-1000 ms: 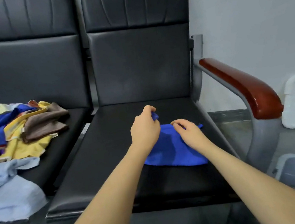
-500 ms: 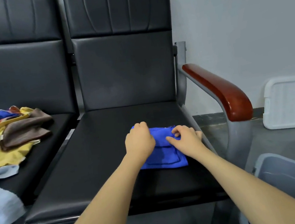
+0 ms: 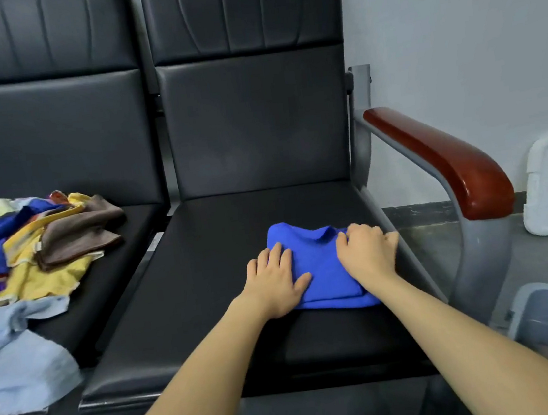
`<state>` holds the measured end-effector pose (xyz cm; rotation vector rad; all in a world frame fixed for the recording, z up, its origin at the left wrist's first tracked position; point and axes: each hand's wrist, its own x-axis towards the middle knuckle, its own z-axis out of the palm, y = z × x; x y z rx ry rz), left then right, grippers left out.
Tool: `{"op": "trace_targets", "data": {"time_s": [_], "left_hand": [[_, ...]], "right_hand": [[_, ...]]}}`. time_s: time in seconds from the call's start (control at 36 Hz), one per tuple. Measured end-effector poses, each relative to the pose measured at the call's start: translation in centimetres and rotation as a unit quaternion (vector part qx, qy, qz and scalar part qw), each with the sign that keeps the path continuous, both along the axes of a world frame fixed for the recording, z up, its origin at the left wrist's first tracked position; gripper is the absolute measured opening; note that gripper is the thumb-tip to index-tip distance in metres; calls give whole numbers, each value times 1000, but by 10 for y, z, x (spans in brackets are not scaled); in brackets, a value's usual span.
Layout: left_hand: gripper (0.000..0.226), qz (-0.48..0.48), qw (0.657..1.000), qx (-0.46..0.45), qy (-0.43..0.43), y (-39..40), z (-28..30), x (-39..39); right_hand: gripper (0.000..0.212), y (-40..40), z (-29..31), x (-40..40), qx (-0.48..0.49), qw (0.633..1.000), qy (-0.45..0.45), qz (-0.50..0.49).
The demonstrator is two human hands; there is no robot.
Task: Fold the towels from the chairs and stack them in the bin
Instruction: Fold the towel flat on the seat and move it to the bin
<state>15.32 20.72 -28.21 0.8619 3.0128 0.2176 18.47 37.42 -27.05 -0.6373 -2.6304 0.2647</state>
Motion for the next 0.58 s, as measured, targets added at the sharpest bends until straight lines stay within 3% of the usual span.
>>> {"op": "trace_targets", "data": {"time_s": [0.08,0.17,0.22,0.31,0.44,0.58], "left_hand": [[62,-20,1000,6,13,-1,2,-2],[49,-10,999,33,35,1,1,-4],[37,32,997,56,50,4,2,-5],[30,120,988,59,72,7,6,-7],[26,210,976,34,44,6,9,-12],[40,217,975,43,15,8,6,-17]], "right_hand": [[21,1,-4,2,4,999,-31,-36],[20,-1,-8,1,42,999,25,14],[17,-5,-4,-1,68,992,57,89],[13,-14,1,-2,96,987,7,128],[50,-14,-5,4,13,996,-77,-51],[66,-9,-11,4,19,990,-88,-104]]}}
